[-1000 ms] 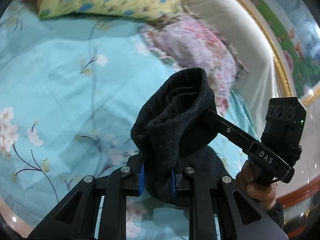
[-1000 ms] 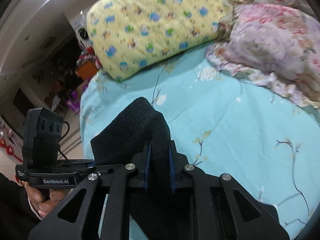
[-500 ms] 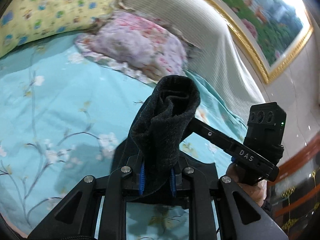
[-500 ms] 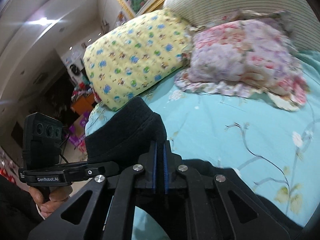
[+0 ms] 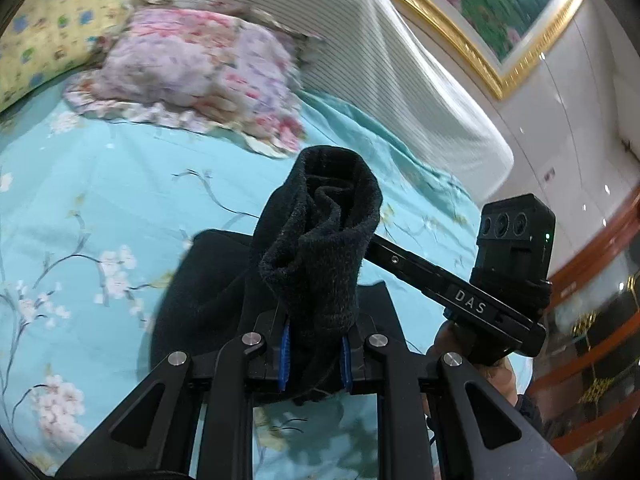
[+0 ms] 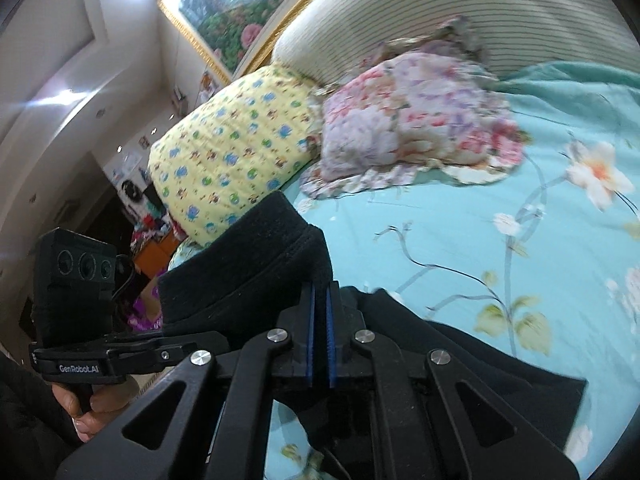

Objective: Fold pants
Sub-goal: 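Lift the held pants end with both grippers and fold it over the rest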

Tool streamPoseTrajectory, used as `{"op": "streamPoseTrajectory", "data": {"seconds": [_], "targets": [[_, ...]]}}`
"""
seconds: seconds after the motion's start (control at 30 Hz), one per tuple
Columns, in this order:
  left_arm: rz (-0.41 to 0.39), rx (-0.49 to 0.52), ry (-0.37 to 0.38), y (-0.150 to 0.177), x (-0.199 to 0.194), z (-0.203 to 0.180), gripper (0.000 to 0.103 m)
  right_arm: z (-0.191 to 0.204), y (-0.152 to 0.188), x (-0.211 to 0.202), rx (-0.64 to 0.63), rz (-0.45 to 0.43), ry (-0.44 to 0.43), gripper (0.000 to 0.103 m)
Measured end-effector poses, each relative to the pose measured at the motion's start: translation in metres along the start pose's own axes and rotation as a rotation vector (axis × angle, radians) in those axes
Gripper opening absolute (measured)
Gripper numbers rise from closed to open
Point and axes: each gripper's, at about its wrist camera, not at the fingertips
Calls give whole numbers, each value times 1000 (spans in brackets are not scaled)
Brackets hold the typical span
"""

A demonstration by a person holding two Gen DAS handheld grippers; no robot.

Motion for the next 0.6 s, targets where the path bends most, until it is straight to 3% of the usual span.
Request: {"op": "streamPoseTrajectory", "data": {"seconds": [0.3,0.6], "targets": [[72,94,-4,10,46,-47,18,-47,18,-37,108,-63,18,6],[124,140,-13,12,73,-59,18,-77,32,-47,170,-75,30,6]]}}
Point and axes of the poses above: each gripper's, at about its wrist camera, not at the fingertips, and x roughly the way its jaws point, z to its left, y to its underside, and after that the axes turned 6 degrees about x, right-handed
